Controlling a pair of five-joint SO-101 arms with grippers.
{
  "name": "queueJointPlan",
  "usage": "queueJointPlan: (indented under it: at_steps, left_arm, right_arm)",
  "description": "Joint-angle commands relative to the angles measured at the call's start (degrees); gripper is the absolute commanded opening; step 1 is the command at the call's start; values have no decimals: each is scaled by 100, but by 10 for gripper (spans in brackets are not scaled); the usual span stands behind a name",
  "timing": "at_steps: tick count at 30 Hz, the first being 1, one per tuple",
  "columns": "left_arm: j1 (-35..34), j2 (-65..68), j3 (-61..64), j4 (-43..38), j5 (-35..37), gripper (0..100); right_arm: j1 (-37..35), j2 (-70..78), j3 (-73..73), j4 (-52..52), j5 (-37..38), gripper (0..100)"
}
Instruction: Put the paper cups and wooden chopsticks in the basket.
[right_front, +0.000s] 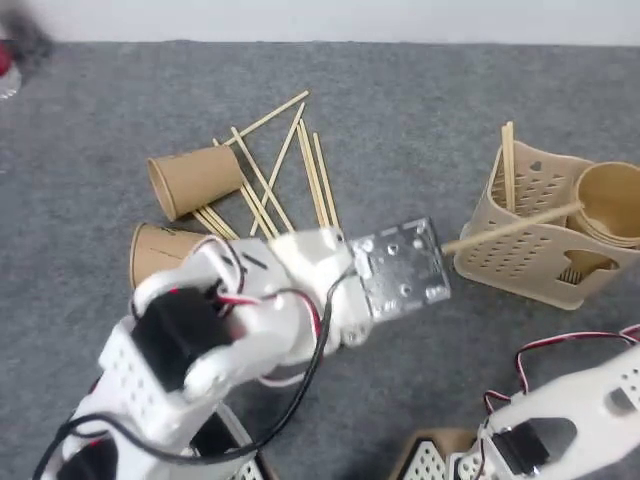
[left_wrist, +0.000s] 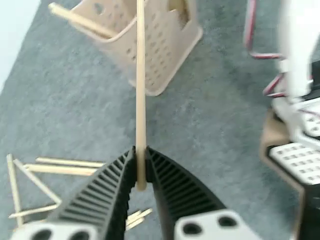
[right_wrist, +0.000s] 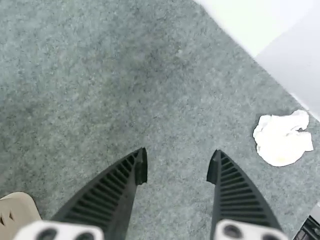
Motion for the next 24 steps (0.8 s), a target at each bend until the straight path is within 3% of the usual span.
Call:
queueJointPlan:
  at_steps: [1, 9, 16, 24]
  left_arm:
    - [-633, 369, -286, 132, -457, 11]
    - [-870, 1495, -1059, 141, -633, 11]
    - [-264, 1899, -1279, 141, -615, 11]
    - [-237, 2690, -1824, 141, -624, 11]
  right_arm:
    - [13, -110, -308, 119, 88, 204]
    - [-4, -92, -308, 110, 88, 204]
    - [-57, -84, -308, 92, 88, 204]
    - [-119, -75, -281, 119, 79, 204]
